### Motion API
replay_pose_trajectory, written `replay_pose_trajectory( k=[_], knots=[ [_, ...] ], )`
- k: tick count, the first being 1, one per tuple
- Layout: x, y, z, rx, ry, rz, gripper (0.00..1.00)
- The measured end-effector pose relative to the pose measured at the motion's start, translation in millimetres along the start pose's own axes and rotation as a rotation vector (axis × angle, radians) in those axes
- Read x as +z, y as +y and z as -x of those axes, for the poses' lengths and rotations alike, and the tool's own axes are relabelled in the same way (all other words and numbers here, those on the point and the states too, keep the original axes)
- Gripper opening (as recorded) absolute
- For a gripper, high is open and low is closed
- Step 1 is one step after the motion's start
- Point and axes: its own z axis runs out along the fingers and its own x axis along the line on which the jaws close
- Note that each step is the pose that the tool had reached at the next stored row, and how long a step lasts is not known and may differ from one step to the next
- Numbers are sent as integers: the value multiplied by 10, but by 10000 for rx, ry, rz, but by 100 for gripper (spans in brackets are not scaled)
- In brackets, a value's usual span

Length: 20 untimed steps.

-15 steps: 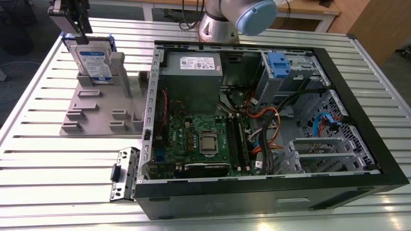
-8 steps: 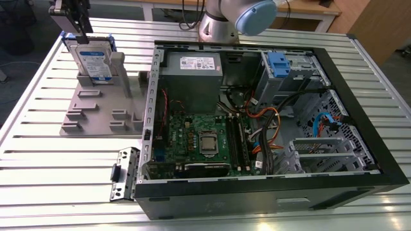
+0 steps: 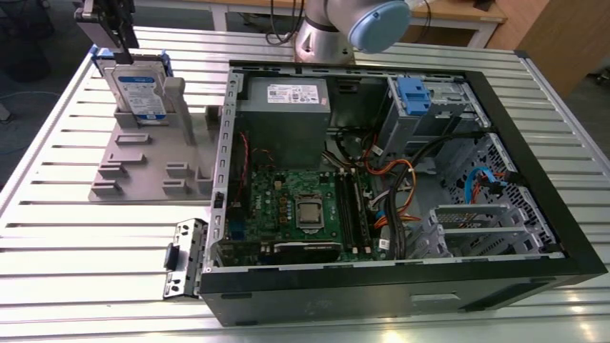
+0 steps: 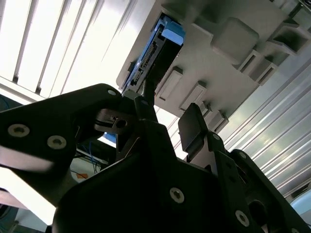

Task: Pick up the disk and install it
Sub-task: 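Pick up the disk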

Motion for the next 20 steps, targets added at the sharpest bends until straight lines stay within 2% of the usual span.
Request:
replay_pose_trajectory(
  k=[6, 11, 14, 17, 20],
  knots=[
    [10, -1, 56, 0, 0, 0, 47],
    [23, 14, 182, 0, -1, -1, 47],
    [33, 72, 240, -1, 0, 1, 47],
    [48, 137, 252, -15, 8, -1, 47],
    [72, 178, 253, -48, 86, -1, 47]
  ],
)
